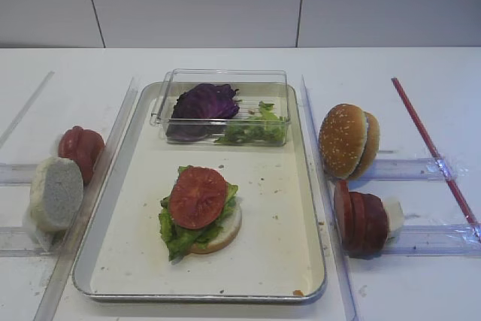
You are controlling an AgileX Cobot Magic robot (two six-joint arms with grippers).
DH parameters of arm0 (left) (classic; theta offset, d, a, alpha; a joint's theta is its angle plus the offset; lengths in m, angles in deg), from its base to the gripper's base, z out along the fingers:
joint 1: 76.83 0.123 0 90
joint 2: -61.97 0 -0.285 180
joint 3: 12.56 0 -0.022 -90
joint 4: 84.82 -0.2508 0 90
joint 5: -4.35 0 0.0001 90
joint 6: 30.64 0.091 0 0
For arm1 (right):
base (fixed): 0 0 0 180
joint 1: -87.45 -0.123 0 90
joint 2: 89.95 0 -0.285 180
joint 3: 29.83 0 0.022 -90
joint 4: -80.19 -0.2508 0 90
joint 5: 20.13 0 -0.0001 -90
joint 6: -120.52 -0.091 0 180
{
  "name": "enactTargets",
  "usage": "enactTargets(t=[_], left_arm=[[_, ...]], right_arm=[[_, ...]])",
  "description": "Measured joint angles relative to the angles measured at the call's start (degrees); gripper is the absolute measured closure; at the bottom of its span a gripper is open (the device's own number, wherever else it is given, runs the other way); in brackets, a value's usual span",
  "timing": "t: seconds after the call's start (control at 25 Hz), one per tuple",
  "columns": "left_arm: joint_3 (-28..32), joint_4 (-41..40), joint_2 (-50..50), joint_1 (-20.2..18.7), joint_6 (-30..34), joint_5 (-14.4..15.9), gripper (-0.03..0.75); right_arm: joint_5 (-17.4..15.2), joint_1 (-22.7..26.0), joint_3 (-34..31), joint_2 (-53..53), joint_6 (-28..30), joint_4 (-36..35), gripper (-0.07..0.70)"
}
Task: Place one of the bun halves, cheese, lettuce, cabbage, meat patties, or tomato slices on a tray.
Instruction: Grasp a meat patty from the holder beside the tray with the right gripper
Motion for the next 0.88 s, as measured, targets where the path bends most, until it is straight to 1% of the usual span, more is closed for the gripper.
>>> enactTargets(t=[0.36,0.64,0.88], left_arm=[[0.0,-0.26,0.0,0.0,-0.91,0.0,0.255],[0.0,-0.36,0.0,0.0,-1.05,0.0,0.255],[0.0,-0.36,0.0,0.0,-1.05,0.0,0.255]], right_arm=[[-0.14,0.0,2.73,9.31,0.6,-8.13,0.177],[0.09,0.0,4.13,16.76,3.16,-16.41,0.178],[0.33,0.0,4.13,20.81,4.96,-19.43,0.178]])
